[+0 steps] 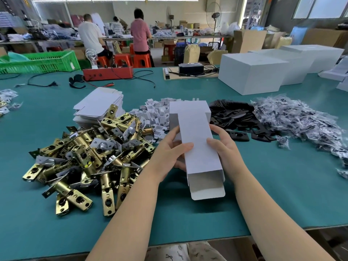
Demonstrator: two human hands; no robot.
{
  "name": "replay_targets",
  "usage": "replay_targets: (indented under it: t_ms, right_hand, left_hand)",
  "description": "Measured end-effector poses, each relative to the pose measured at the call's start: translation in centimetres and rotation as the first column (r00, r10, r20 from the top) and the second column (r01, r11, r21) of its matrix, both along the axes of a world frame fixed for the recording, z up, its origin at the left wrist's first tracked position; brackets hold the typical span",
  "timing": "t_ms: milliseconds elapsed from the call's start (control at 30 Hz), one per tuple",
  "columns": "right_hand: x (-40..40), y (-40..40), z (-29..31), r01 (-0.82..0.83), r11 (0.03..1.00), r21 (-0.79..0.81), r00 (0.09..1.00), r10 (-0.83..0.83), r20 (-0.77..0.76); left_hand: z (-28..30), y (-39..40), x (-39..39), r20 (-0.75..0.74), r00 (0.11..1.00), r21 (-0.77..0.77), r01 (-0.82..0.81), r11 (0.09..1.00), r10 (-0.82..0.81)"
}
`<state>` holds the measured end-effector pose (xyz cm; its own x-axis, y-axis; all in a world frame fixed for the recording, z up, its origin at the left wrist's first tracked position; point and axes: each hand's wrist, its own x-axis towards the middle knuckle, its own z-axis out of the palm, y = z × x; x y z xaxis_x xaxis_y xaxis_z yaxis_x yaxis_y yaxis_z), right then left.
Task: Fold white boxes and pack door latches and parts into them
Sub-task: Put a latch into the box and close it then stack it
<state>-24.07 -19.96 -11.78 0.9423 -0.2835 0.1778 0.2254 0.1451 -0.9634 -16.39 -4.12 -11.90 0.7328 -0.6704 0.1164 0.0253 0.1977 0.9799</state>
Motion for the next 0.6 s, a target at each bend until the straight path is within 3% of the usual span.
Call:
replay_targets:
  t_ms: [133, 467, 600]
  right_hand:
    - [0.19, 0.18, -0.34, -0.058, 0.998, 0.026, 0.997, 0.059, -0.041]
    - [0.37, 0.06, -0.46, 0.039, 0.996, -0.079, 0.991, -0.048, -0.121]
    - [0.62, 0.17, -0.23, 0.053, 0.996, 0.073, 0.985, -0.040, -0.167]
  left_hand:
    - [-0.11, -0.08, 0.11, -0.029, 0.995, 0.039, -0.090, 0.995, 0.091]
    - [0.09, -0.34, -0.17, -0.030, 0.994, 0.087, -0.099, 0.991, 0.102]
    - [0.22, -0.25, -0.18, -0.171, 0.985, 0.041, -0.016, 0.999, 0.023]
